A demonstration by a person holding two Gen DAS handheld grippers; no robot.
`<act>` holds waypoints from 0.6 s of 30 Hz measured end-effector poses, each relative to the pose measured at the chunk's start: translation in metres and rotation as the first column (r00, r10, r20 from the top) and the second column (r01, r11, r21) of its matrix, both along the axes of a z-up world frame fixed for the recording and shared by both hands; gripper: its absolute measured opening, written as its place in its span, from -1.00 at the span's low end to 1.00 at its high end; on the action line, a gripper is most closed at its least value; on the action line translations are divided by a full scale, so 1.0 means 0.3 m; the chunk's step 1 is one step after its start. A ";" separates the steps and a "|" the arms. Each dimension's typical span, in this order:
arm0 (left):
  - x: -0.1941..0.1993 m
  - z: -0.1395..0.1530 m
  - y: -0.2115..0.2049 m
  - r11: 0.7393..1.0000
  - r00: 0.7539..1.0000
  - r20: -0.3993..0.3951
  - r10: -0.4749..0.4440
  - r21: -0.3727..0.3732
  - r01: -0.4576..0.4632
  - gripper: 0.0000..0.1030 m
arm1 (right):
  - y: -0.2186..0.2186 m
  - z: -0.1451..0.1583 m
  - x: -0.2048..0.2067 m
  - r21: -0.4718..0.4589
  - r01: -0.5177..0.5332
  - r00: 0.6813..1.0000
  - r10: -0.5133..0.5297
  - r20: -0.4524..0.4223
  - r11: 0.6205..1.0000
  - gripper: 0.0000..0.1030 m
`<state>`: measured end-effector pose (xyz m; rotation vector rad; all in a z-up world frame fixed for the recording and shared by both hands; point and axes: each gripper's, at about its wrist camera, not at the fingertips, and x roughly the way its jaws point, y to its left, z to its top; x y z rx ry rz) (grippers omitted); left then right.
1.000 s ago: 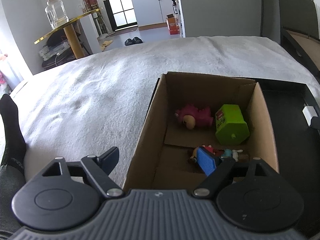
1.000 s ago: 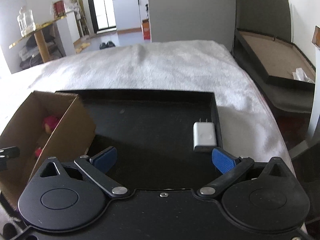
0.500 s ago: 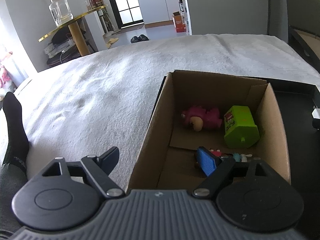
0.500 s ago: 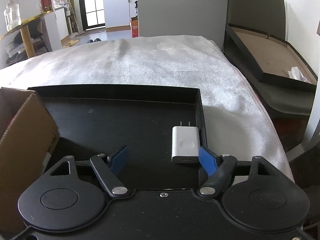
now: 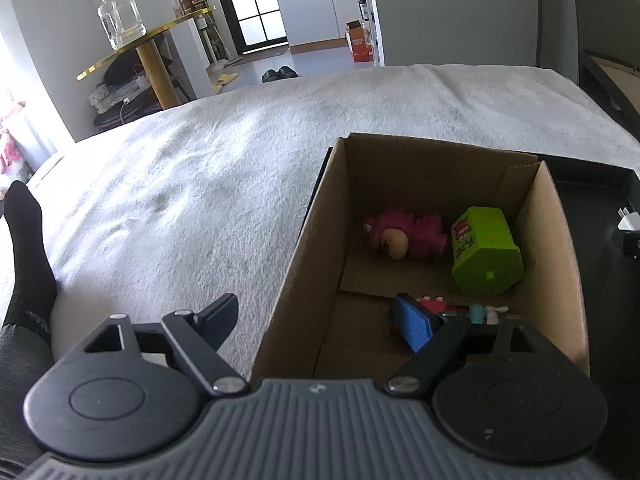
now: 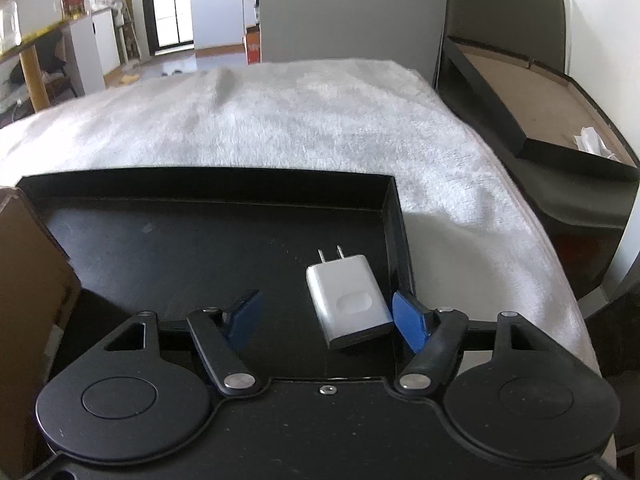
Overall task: Organize rigid objects
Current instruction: 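Move the right gripper to the white USB charger and close on it, then carry the white charger with the right gripper into the box and release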
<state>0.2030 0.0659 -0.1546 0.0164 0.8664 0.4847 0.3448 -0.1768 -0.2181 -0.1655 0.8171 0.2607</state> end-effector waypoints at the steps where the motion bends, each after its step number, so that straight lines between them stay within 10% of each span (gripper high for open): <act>1: -0.002 0.001 0.000 1.000 1.000 0.001 -0.001 0.001 0.001 0.62 | 0.009 -0.001 0.001 -0.012 -0.008 1.000 0.008 0.006 1.000 0.28; 5: -0.003 0.006 0.009 1.000 1.000 0.008 0.007 -0.006 -0.007 0.62 | -0.005 -0.001 0.011 0.039 0.022 0.999 -0.020 -0.043 0.999 -0.26; 18: -0.021 -0.013 0.005 1.000 1.000 -0.008 -0.006 -0.011 0.006 0.62 | -0.010 0.008 -0.108 0.056 -0.006 0.993 0.013 -0.117 0.998 -0.29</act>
